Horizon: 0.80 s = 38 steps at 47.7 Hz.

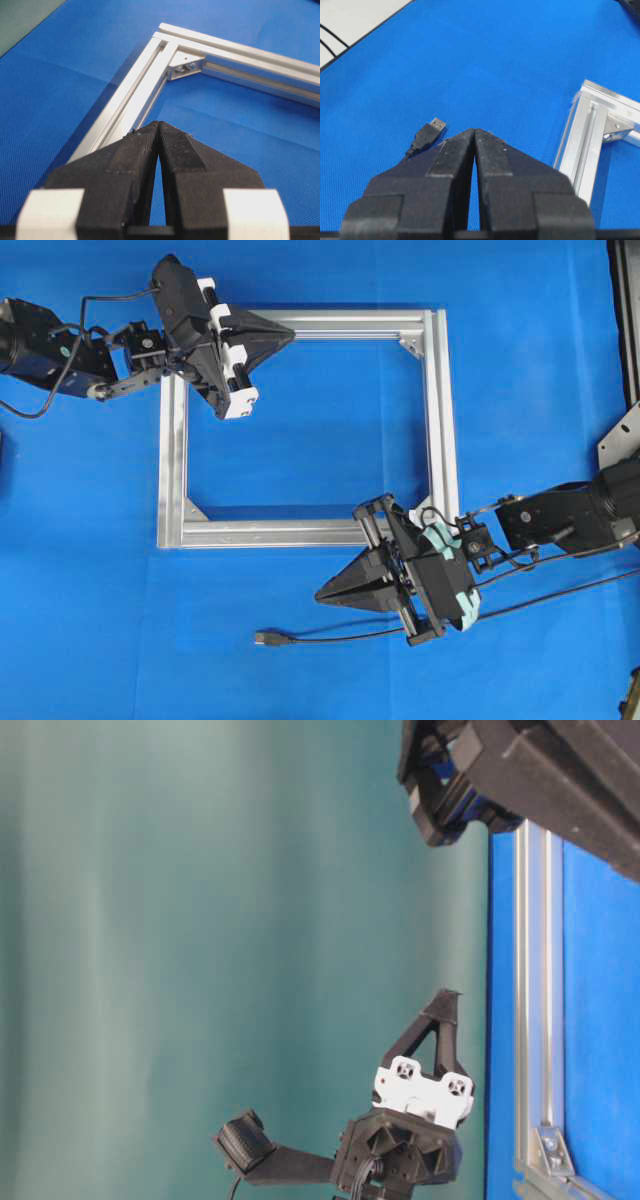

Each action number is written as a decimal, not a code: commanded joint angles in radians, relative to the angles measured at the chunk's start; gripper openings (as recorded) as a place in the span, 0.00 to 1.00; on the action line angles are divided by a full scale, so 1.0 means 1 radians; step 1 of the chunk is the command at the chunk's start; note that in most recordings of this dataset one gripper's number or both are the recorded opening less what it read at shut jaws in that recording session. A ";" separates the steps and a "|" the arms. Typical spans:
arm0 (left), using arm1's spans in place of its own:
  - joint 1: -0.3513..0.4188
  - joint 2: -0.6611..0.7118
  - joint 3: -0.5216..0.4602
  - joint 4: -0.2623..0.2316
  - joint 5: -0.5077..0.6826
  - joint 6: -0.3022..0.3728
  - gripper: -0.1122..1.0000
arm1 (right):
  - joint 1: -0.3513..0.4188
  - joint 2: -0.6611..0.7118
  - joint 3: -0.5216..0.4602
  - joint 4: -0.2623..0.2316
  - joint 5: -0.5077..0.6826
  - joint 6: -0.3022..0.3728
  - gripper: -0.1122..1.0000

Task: Insert the wire through the string loop located on the right side.
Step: 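Open the right gripper and move it toward the black USB cable plug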

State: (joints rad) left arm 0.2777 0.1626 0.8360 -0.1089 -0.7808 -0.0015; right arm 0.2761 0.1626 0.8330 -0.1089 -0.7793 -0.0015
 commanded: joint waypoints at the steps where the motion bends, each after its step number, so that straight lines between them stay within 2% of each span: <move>1: 0.003 -0.040 -0.023 0.021 -0.003 0.008 0.10 | 0.028 -0.044 -0.018 -0.002 0.002 0.002 0.10; 6: 0.008 -0.038 -0.025 0.020 -0.003 0.008 0.10 | 0.041 -0.052 -0.028 -0.002 0.058 0.005 0.05; 10: 0.012 -0.040 -0.025 0.021 -0.003 0.008 0.10 | 0.055 -0.054 -0.031 0.002 0.092 0.012 0.05; 29: 0.012 -0.040 -0.023 0.021 -0.002 0.008 0.10 | 0.100 -0.054 -0.040 0.002 0.098 0.106 0.06; 34: 0.012 -0.040 -0.021 0.021 -0.003 0.009 0.10 | 0.110 -0.054 -0.041 0.003 0.100 0.118 0.12; 38: 0.012 -0.040 -0.020 0.021 -0.002 0.008 0.10 | 0.112 -0.052 -0.046 0.015 0.107 0.135 0.25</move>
State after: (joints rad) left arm 0.2884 0.1534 0.8283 -0.0905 -0.7777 0.0061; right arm 0.3850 0.1365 0.8053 -0.1058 -0.6734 0.1258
